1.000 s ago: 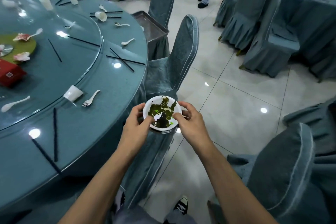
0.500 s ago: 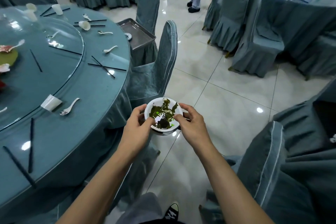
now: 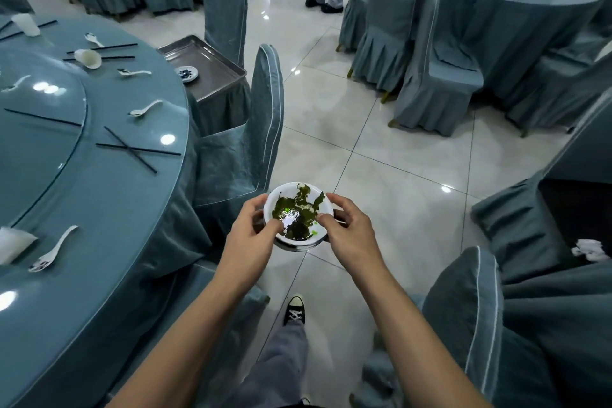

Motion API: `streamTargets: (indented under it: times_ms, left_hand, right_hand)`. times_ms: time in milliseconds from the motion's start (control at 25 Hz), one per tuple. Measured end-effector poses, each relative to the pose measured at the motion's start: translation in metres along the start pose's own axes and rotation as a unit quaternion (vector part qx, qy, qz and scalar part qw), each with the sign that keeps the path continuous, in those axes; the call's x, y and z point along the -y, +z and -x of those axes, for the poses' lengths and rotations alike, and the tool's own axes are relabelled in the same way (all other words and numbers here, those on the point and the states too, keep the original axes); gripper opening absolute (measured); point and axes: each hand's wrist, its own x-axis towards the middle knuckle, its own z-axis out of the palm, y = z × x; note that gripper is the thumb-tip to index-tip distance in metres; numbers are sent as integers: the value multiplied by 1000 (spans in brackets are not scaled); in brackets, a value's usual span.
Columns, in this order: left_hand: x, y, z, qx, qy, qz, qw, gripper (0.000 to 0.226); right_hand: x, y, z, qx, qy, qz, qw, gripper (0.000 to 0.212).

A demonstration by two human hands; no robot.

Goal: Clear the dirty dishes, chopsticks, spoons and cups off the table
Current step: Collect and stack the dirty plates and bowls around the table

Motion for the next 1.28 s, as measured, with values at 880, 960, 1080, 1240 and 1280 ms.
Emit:
streamTargets:
  times_ms: [880,960,1080,1240,1280]
  left_hand:
    - [-85,32,-237,-35,10,45,998,45]
    - [-93,39,-255,-49,6,45,998,46]
    - [-110,59,-288,-76,6,43,996,47]
    - [-140,94,-341,-108,11,41,993,48]
    - [-149,103,-355,-115,15,42,992,47]
  right_hand:
    - [105,13,-252,21,-8,28,999,38]
    - [113,11,-276,38,-13,29,999,37]
    - [127,0,-321,71,-24,27,997,37]
    - [154,-23,-388,99,-42,28,994,36]
    - [161,-29,-405,104,-48,26,993,36]
